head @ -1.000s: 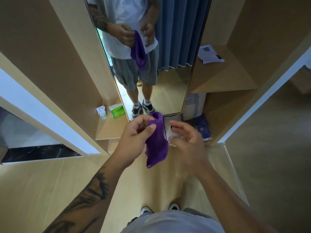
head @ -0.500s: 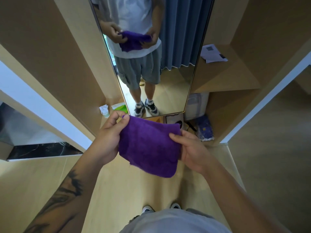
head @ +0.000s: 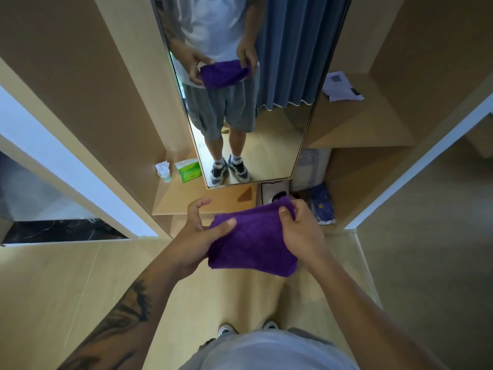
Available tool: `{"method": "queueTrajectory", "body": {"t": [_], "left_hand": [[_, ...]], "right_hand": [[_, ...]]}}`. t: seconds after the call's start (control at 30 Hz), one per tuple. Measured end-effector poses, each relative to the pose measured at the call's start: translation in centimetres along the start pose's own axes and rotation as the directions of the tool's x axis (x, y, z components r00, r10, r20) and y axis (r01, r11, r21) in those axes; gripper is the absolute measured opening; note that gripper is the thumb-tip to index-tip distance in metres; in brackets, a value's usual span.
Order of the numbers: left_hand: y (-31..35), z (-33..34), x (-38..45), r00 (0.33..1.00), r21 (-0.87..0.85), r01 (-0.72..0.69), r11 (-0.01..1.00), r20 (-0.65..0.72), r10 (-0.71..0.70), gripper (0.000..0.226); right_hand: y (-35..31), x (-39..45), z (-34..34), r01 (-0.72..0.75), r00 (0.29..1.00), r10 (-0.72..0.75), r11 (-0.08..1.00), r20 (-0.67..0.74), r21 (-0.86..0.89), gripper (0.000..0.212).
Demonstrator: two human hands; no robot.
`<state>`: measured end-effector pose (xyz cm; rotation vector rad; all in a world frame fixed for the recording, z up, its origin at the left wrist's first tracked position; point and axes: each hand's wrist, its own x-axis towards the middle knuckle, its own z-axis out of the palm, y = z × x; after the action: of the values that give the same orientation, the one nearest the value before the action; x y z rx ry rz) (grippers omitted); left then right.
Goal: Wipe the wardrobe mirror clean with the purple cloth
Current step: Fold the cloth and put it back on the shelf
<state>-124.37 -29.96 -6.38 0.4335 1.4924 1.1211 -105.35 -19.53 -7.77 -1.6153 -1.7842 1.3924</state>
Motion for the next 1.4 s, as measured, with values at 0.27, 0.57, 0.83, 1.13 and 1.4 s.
{"method": "queueTrajectory", "body": {"t": [0.27,0.57,0.83,1.13,1.4], "left_hand": [[-1.4,-1.5,1.1,0.978,0.064,-0.070,0.995,-0.192,0.081,0.013],[-1.9,-5.1,0.7,0.978,0.499,-0.184,0.847,0.010,0.207,0.056],[-4.7,-8.6,2.4,0.934,0.807,-0.257,0.532,0.067,0.350,0.034],[-5.9,-14.4,4.6,0.955,0.437,-0.195,0.878,-0.119,0.271,0.019],[-6.0,-17.7,8.7,0.925,0.126,-0.104,0.986,-0.351,0.143,0.019]], "right_hand": [[0.1,-0.6,0.5,-0.213,0.969,0.143,0.899,0.203,0.384,0.024],[1.3,-1.2,2.8,0.100,0.931,-0.072,0.993,0.359,-0.061,0.063],[0.9,-0.5,6.2,0.238,0.937,-0.112,0.899,0.331,-0.368,0.035],[1.0,2.5,11.0,-0.078,0.956,0.029,0.984,0.291,0.161,0.015],[0.0,9.0,19.2,-0.130,0.986,0.096,0.956,0.138,0.263,0.023]]}}
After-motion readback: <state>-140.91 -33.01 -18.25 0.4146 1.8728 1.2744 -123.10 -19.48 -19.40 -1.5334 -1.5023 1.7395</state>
